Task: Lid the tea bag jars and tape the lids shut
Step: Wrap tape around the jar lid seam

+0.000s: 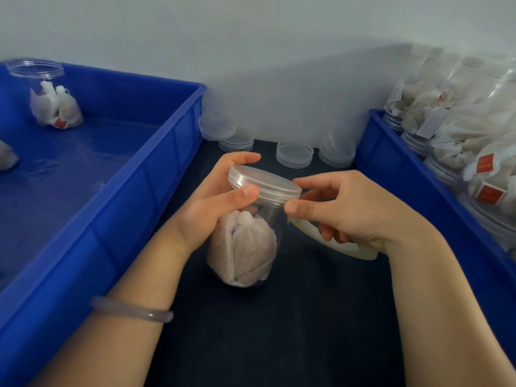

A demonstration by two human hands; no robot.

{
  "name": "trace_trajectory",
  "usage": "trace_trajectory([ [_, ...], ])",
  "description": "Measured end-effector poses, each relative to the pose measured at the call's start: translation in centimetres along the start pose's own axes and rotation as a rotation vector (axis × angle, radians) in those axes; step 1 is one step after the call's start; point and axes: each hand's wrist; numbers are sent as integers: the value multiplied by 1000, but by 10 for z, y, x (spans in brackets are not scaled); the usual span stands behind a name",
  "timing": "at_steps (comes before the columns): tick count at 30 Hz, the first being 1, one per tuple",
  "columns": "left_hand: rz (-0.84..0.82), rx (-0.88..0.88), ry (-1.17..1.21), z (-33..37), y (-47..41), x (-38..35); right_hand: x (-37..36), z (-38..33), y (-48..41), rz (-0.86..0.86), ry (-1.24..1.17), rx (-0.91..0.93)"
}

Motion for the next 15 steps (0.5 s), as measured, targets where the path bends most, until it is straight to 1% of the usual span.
trace_trajectory([
  [2, 19, 54, -48, 4, -1, -2, 0, 1, 0, -19, -25, 13],
  [3, 56, 70, -95, 6, -3, -4, 1, 1, 0, -20, -31, 15],
  [6, 190, 108, -306, 13, -7, -11, 3, 3, 2, -8, -28, 6],
  [9, 224, 119, -508, 16, -8, -13, 6, 5, 4, 7, -34, 9],
  [12, 285, 150, -562, 15, -8, -23, 5, 7, 4, 7, 15, 58],
  [15, 395, 144, -512, 11, -10, -31, 4, 9, 3, -40, -35, 59],
])
Point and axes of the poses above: each hand's wrist, its own y-axis away from the middle knuckle, its own x-axis out of the back of the hand, z = x × y, and after that the axes turned 8 degrees about x, right-handed
